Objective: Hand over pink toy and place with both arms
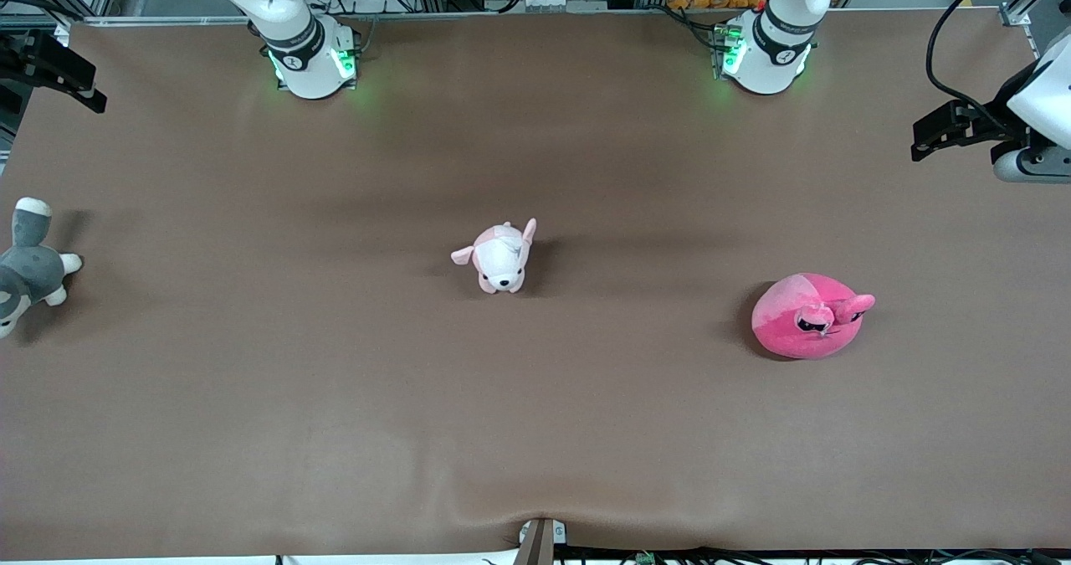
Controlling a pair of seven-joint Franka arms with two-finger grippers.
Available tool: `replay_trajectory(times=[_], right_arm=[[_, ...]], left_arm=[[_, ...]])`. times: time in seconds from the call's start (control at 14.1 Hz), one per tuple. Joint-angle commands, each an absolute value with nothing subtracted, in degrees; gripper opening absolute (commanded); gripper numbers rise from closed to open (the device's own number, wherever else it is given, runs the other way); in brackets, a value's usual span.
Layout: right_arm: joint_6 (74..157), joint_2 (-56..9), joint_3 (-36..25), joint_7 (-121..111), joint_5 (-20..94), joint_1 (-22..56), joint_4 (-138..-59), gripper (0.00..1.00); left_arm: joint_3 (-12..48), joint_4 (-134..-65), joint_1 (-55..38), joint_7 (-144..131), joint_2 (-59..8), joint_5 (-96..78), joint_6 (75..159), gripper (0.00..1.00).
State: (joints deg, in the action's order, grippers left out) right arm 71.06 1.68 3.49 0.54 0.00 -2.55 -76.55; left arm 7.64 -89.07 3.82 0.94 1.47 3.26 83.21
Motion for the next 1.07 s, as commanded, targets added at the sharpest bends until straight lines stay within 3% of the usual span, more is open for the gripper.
replay_trajectory(times=[0.0, 0.43, 1.0], right_arm=[[70.75, 1.85, 3.96, 0.0, 0.88, -3.16, -76.46, 1.0], [70.75, 1.85, 3.96, 0.0, 0.88, -3.16, -76.55, 1.0], [70.75, 1.85, 3.96, 0.09, 0.88, -3.25, -76.55, 1.0]], left_arm=[[7.82, -88.77, 4.04, 1.5, 1.58, 3.51, 83.06, 1.0], [7.82, -88.33, 3.69, -3.84, 0.36, 3.51, 83.06, 1.0], [7.65, -83.94, 3.43, -41.17, -5.44, 2.55, 83.32, 1.0]])
